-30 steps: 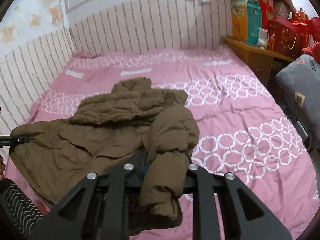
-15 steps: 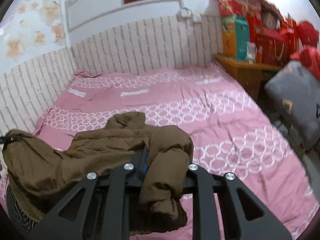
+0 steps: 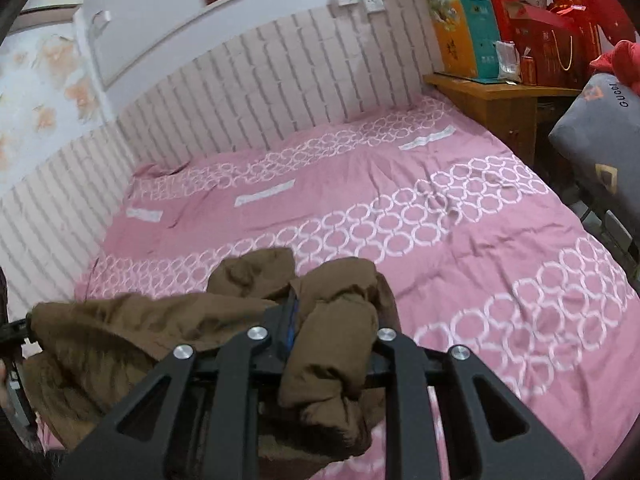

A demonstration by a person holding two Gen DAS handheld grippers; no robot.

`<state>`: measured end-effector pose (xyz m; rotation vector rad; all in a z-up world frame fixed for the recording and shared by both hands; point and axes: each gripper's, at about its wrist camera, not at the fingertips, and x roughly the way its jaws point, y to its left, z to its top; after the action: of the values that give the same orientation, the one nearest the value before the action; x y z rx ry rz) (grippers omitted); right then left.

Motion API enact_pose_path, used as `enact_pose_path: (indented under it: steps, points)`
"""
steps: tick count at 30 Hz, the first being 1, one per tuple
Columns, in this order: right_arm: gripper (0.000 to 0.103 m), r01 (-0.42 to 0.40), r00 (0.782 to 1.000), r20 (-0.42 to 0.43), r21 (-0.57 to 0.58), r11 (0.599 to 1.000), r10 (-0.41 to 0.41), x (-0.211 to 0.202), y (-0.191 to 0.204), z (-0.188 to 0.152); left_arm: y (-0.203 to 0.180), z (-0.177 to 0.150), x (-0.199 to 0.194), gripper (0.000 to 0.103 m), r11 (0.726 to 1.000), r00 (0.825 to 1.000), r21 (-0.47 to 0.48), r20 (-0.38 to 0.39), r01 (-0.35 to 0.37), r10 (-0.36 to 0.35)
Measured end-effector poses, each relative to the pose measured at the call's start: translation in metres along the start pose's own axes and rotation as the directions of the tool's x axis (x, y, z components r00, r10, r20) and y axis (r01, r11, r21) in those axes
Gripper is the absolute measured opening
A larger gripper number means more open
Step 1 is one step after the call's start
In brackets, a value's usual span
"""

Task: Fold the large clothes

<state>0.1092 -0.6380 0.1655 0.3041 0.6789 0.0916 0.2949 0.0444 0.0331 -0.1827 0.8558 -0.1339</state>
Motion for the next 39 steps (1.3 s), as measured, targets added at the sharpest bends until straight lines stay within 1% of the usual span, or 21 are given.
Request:
enact_pose_path:
  steps: [2, 4, 7, 9, 12, 14, 15, 17, 20, 22, 24, 25, 26, 27, 28, 29, 30, 31, 32, 35, 39]
  points:
    - [0.02, 0.013, 1.0, -0.015, 0.007, 1.0, -0.013, 0.025, -0.003, 0.013, 0.001, 0.016, 0.022, 0.017, 1.0, 1.0, -0.024, -0.003, -0.013, 0.012]
    - [0.02, 0.028, 0.999, -0.027, 0.019, 0.999, -0.027, 0.05, -0.005, 0.018, 0.003, 0.029, 0.048, 0.017, 0.998, 0.999, -0.031, -0.021, -0.05, 0.049]
    - [0.02, 0.081, 0.995, -0.049, -0.012, 0.997, -0.081, 0.086, -0.006, 0.007, 0.005, 0.035, 0.089, 0.017, 0.994, 0.993, -0.012, -0.049, -0.11, 0.109]
    - [0.021, 0.105, 0.991, -0.076, -0.025, 0.994, -0.106, 0.105, -0.009, -0.007, 0.01, 0.03, 0.118, 0.018, 0.99, 0.986, 0.008, -0.091, -0.14, 0.141]
    - [0.022, 0.116, 0.985, -0.124, -0.033, 0.993, -0.12, 0.132, -0.016, -0.026, 0.026, 0.021, 0.153, 0.021, 0.991, 0.98, -0.009, -0.154, -0.13, 0.127]
    - [0.023, 0.124, 0.981, -0.144, -0.041, 0.991, -0.129, 0.147, -0.017, -0.034, 0.038, 0.016, 0.171, 0.022, 0.994, 0.98, -0.045, -0.174, -0.101, 0.092]
    - [0.023, 0.13, 0.979, -0.151, -0.049, 0.99, -0.136, 0.152, -0.015, -0.034, 0.04, 0.015, 0.175, 0.022, 0.994, 0.981, -0.052, -0.176, -0.097, 0.087]
    - [0.023, 0.152, 0.974, -0.158, -0.093, 0.984, -0.166, 0.164, -0.006, -0.039, 0.04, 0.014, 0.183, 0.022, 0.993, 0.979, -0.046, -0.176, -0.109, 0.099]
    - [0.025, 0.178, 0.968, -0.15, -0.144, 0.973, -0.199, 0.171, 0.003, -0.04, 0.031, 0.008, 0.195, 0.023, 0.992, 0.977, -0.005, -0.174, -0.128, 0.125]
    - [0.026, 0.172, 0.971, -0.146, -0.124, 0.977, -0.19, 0.167, 0.001, -0.036, 0.033, 0.009, 0.198, 0.023, 0.993, 0.977, -0.016, -0.183, -0.119, 0.114]
    - [0.035, 0.14, 0.98, -0.135, -0.06, 0.988, -0.147, 0.158, -0.005, -0.029, 0.035, 0.014, 0.198, 0.025, 0.994, 0.977, -0.048, -0.194, -0.098, 0.087]
    - [0.048, 0.116, 0.986, -0.118, -0.013, 0.993, -0.116, 0.151, -0.009, -0.024, 0.035, 0.017, 0.195, 0.027, 0.994, 0.978, -0.062, -0.196, -0.087, 0.074]
    - [0.067, 0.093, 0.991, -0.097, 0.019, 0.995, -0.091, 0.145, -0.011, -0.021, 0.036, 0.019, 0.193, 0.032, 0.994, 0.979, -0.075, -0.194, -0.075, 0.06]
    - [0.076, 0.069, 0.995, -0.072, 0.042, 0.997, -0.066, 0.138, -0.011, -0.018, 0.036, 0.022, 0.187, 0.035, 0.994, 0.981, -0.089, -0.189, -0.057, 0.039]
    - [0.086, 0.058, 0.997, -0.05, 0.052, 0.997, -0.055, 0.133, -0.01, -0.016, 0.035, 0.025, 0.183, 0.044, 0.994, 0.983, -0.101, -0.184, -0.041, 0.022]
    - [0.088, 0.05, 0.998, -0.028, 0.052, 0.997, -0.049, 0.128, -0.007, -0.013, 0.034, 0.027, 0.178, 0.053, 0.993, 0.985, -0.113, -0.172, -0.024, 0.004]
    - [0.088, 0.046, 0.999, -0.013, 0.044, 0.998, -0.045, 0.122, -0.004, -0.011, 0.032, 0.03, 0.169, 0.058, 0.992, 0.989, -0.126, -0.146, 0.004, -0.023]
    - [0.088, 0.045, 0.999, 0.004, 0.027, 0.999, -0.045, 0.115, 0.0, -0.008, 0.031, 0.032, 0.162, 0.067, 0.991, 0.991, -0.134, -0.125, 0.024, -0.041]
    - [0.089, 0.049, 0.999, 0.016, 0.014, 0.999, -0.049, 0.11, 0.003, -0.006, 0.029, 0.034, 0.155, 0.073, 0.989, 0.993, -0.14, -0.106, 0.041, -0.056]
    - [0.092, 0.072, 0.996, 0.05, -0.019, 0.997, -0.071, 0.095, 0.009, -0.001, 0.025, 0.038, 0.139, 0.081, 0.986, 0.993, -0.148, -0.073, 0.081, -0.092]
    - [0.093, 0.125, 0.991, 0.047, -0.039, 0.991, -0.123, 0.091, 0.004, 0.0, 0.025, 0.04, 0.12, 0.087, 0.98, 0.993, -0.173, -0.039, 0.103, -0.112]
